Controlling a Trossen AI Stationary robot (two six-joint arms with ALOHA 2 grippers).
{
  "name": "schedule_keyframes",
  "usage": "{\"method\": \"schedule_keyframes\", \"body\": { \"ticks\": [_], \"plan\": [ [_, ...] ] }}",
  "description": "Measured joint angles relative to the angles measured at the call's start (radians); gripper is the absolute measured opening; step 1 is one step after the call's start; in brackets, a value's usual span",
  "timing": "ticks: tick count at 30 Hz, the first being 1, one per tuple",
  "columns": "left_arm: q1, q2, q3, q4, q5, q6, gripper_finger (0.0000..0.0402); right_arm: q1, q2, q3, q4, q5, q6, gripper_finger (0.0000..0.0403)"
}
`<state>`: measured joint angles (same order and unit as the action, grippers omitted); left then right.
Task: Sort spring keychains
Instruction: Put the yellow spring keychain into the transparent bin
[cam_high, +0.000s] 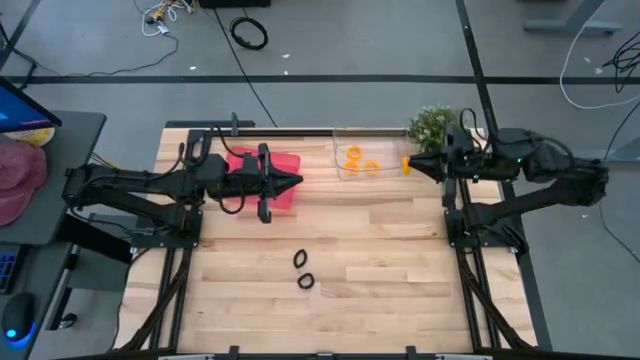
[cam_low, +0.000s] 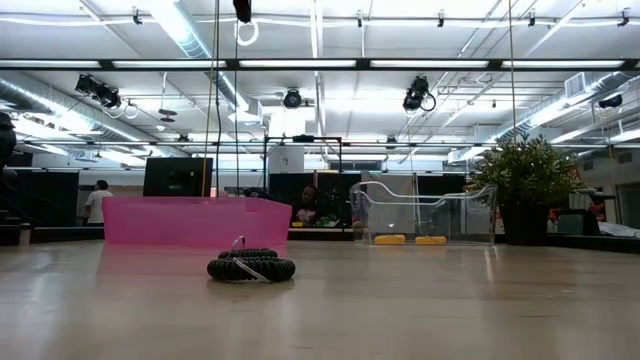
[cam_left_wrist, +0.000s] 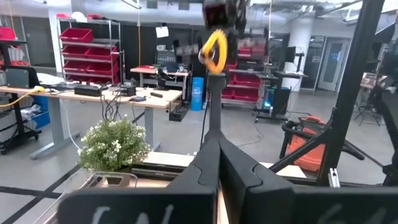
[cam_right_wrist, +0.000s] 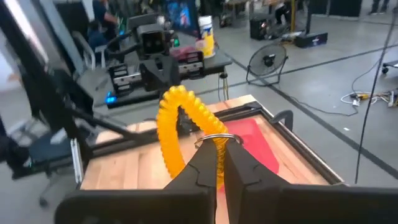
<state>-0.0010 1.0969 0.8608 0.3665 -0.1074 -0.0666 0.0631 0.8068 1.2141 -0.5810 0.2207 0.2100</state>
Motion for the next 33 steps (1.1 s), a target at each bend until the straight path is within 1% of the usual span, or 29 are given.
{"method": "schedule_keyframes", "body": {
  "ticks": [3,6,8,11,14,19,22,25,27,29,31,33],
  "plan": [
    [0.000,0.000,0.000,0.035,0.000,0.001,0.0007,0.000,-0.076,-0.150,0.131,0.016,0.055,0.0002],
    [0.000,0.000,0.000,0.067,0.000,0.002,0.0007,0.000,-0.128,-0.264,0.234,0.045,0.092,0.0002],
    [0.000,0.000,0.000,0.070,0.000,0.003,0.0007,-0.001,-0.138,-0.306,0.273,0.080,0.100,0.0002],
    [0.005,0.001,0.000,0.071,0.000,0.002,0.0007,-0.001,-0.129,-0.318,0.311,0.124,0.100,0.0002],
    [0.009,0.003,0.000,0.069,-0.002,0.007,0.0007,-0.005,-0.077,-0.305,0.402,0.171,0.082,0.0002],
    [0.028,0.003,0.000,0.072,-0.002,0.011,0.0007,-0.019,0.069,-0.279,0.589,0.179,0.035,0.0002],
    [0.043,0.003,0.000,0.074,-0.002,0.011,0.0007,-0.032,0.170,-0.258,0.646,0.172,0.035,0.0002],
    [0.055,0.003,0.000,0.074,0.020,0.011,0.0007,-0.047,0.251,-0.239,0.687,0.180,0.054,0.0002],
    [0.057,0.003,0.000,0.073,0.030,0.011,0.0007,-0.054,0.291,-0.228,0.705,0.219,0.076,0.0002],
    [0.057,0.003,0.000,0.073,0.033,0.011,0.0007,-0.059,0.317,-0.212,0.702,0.291,0.126,0.0002],
    [0.057,0.003,0.000,0.072,0.033,0.010,0.0007,-0.060,0.332,-0.187,0.688,0.398,0.174,0.0002],
    [0.057,0.003,0.000,0.071,0.034,0.010,0.0007,-0.060,0.343,-0.148,0.651,0.522,0.181,0.0002]
  ]
}}
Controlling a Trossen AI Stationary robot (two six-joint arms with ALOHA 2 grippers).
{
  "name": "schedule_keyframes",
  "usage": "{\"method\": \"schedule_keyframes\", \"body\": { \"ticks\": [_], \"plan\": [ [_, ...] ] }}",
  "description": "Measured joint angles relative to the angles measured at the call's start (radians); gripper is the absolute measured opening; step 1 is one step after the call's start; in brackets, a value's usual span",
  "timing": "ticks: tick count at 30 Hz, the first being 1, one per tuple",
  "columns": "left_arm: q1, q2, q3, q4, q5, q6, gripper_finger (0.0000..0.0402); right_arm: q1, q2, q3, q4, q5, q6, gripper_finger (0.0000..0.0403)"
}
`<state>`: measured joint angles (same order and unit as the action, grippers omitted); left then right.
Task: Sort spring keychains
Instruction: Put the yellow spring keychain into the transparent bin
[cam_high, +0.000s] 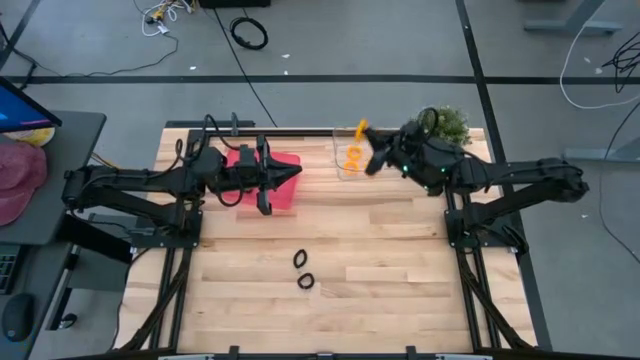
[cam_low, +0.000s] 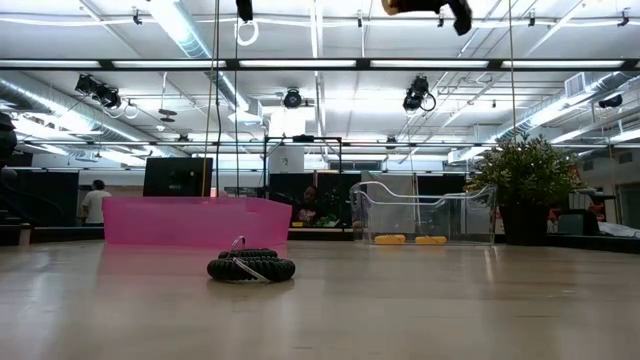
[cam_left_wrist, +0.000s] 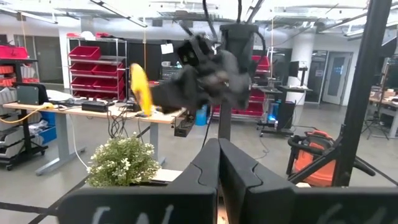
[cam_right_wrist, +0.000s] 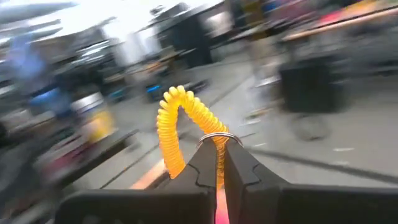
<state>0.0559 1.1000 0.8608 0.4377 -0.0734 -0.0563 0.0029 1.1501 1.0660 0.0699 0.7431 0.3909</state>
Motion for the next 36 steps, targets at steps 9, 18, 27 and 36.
{"method": "schedule_keyframes", "body": {
  "ticks": [9,18,27,36],
  "plan": [
    [0.000,0.000,0.000,-0.006,0.000,0.000,0.0007,-0.008,0.088,0.224,-0.090,0.373,-0.290,0.0002],
    [0.000,0.000,0.000,-0.010,0.000,0.000,0.0007,-0.097,0.119,0.320,-0.238,0.325,-0.347,0.0002],
    [0.000,0.000,0.000,-0.010,0.000,0.000,0.0007,-0.356,0.163,0.480,-0.763,-0.035,0.063,0.0002],
    [0.000,0.000,0.000,-0.016,0.000,0.000,0.0007,-0.512,0.309,0.506,-0.986,-0.343,0.129,0.0002]
  ]
}}
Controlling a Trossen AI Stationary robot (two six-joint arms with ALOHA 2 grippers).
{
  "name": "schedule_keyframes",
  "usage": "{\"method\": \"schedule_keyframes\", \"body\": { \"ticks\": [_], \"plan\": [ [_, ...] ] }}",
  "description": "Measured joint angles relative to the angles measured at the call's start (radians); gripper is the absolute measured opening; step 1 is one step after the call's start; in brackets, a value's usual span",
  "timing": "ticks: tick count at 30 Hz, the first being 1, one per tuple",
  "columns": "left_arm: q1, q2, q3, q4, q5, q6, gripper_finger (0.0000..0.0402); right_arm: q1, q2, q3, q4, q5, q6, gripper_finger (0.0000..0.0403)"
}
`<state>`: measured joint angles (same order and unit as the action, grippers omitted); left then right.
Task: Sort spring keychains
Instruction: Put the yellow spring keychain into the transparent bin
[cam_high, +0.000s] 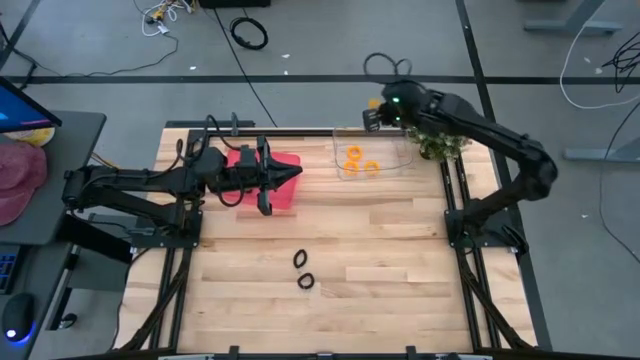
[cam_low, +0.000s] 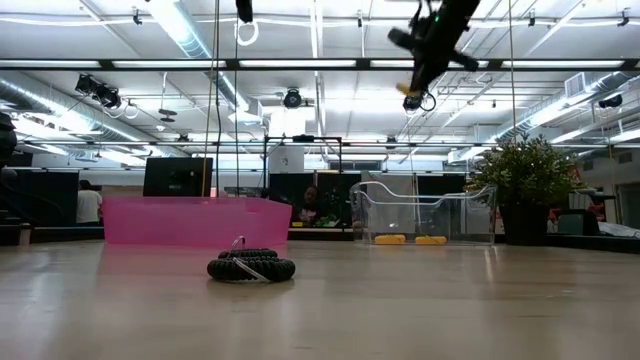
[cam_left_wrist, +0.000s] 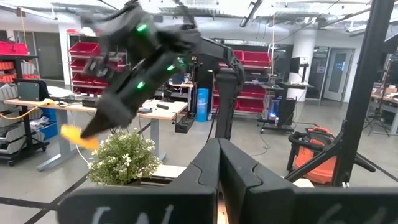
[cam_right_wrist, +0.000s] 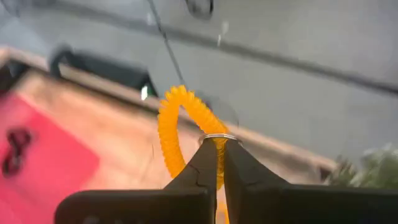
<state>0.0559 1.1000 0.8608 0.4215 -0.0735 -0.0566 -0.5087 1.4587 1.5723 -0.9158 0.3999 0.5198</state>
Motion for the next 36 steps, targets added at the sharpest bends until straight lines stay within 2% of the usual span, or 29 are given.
{"method": "schedule_keyframes", "body": {
  "ticks": [3,12,24,36],
  "plan": [
    [0.000,0.000,0.000,-0.009,0.000,0.000,0.0007,-0.028,0.067,0.000,-0.054,-0.073,0.012,0.0002],
    [-0.004,0.000,0.000,-0.012,0.000,-0.002,0.0007,-0.066,0.270,-0.001,-0.178,-0.187,-0.028,0.0002],
    [-0.004,0.000,0.000,-0.039,0.000,-0.006,0.0007,-0.099,0.434,-0.002,-0.197,-0.211,0.002,0.0002],
    [-0.026,0.000,0.000,-0.047,0.000,-0.009,0.0007,-0.142,0.523,-0.014,-0.156,-0.252,0.044,0.0003]
  ]
}}
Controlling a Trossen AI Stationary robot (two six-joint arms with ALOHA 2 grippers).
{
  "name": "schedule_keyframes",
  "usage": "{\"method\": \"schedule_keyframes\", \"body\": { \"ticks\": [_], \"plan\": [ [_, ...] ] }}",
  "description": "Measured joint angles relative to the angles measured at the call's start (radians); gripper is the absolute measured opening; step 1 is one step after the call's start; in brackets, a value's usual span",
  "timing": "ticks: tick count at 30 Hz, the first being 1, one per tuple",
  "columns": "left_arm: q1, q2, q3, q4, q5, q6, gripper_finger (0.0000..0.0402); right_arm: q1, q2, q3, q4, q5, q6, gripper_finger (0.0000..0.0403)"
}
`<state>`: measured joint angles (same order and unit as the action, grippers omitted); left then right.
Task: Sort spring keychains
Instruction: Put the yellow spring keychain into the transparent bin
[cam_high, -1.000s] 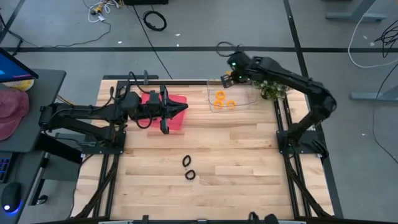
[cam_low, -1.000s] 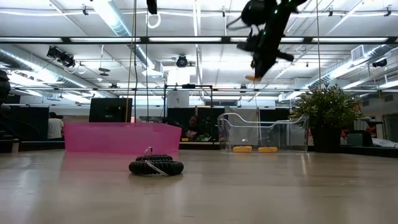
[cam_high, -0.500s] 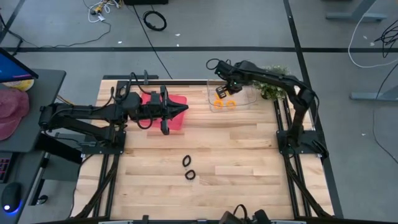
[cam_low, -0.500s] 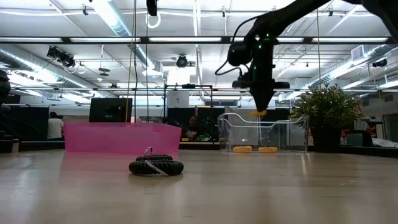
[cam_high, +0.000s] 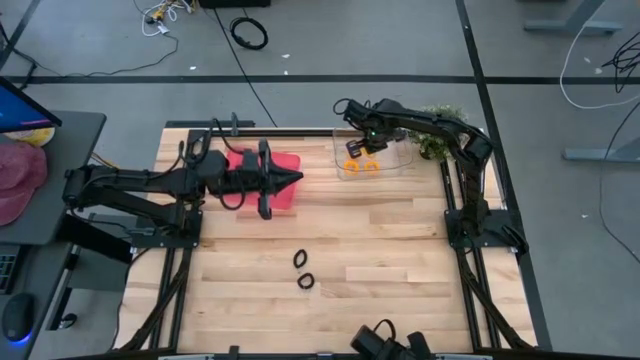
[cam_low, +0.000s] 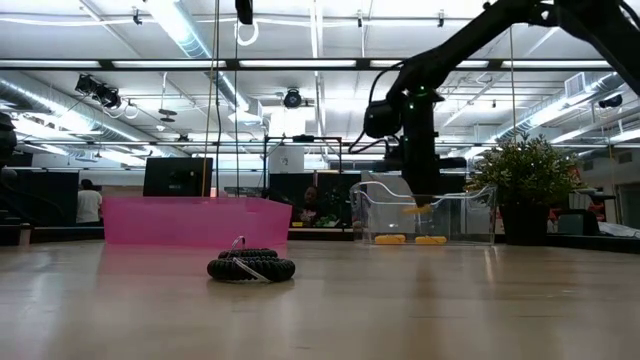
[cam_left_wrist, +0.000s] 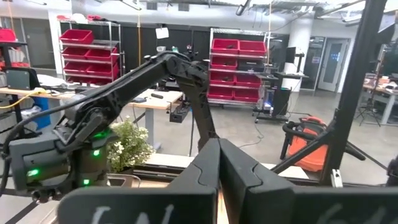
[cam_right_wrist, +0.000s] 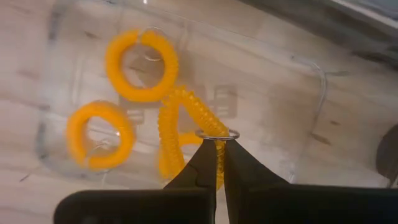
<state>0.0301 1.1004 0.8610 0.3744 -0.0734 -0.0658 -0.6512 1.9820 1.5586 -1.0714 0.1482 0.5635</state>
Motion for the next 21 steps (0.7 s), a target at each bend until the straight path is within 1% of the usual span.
{"method": "schedule_keyframes", "body": {
  "ticks": [10,21],
  "plan": [
    [-0.012,0.000,0.000,0.000,0.000,0.000,0.0007,-0.013,0.004,-0.102,0.063,-0.011,0.019,0.0004],
    [-0.012,0.000,0.000,-0.007,0.000,0.001,0.0007,-0.013,0.004,-0.113,0.121,-0.009,0.022,0.0021]
  ]
}}
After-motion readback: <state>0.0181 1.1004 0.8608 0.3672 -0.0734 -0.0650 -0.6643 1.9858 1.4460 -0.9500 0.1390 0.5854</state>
